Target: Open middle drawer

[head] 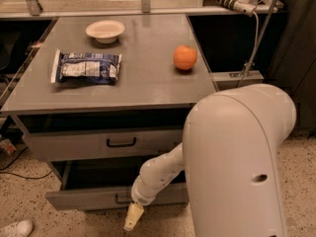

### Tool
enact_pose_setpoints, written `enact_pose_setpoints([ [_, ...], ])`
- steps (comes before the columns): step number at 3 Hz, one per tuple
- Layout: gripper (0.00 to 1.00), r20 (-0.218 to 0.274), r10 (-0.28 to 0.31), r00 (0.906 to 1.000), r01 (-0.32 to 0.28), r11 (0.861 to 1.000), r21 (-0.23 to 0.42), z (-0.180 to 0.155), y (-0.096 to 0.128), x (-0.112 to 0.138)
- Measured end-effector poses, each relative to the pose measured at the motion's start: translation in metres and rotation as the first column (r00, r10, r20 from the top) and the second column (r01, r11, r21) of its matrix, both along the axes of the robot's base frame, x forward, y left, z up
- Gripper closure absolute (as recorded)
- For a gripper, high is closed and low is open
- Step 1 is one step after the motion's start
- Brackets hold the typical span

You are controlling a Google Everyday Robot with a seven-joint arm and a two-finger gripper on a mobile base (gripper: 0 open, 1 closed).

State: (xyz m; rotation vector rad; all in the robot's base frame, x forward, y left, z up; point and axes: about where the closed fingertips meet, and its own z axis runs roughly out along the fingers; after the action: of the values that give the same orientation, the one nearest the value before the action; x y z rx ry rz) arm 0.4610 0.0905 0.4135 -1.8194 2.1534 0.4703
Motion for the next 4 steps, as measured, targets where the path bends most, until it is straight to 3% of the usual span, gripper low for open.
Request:
enact_pose_setpoints([
  [1, 0.00, -0.089, -0.023, 0.9958, 0.023, 1.000, -0.005, 0.006, -0.020, -0.042],
  [2, 0.00, -0.089, -0.024, 0.9958, 0.023, 1.000, -0.005, 0.009, -0.019, -0.041],
  [3, 0.00, -0.136, -0.093, 0.9864, 0.093, 0.996, -0.003, 0.022, -0.047, -0.072],
  [4, 0.00, -0.152, -0.150, 0.9769, 0.151, 0.988, -0.002, 0.026, -0.070, -0.083],
])
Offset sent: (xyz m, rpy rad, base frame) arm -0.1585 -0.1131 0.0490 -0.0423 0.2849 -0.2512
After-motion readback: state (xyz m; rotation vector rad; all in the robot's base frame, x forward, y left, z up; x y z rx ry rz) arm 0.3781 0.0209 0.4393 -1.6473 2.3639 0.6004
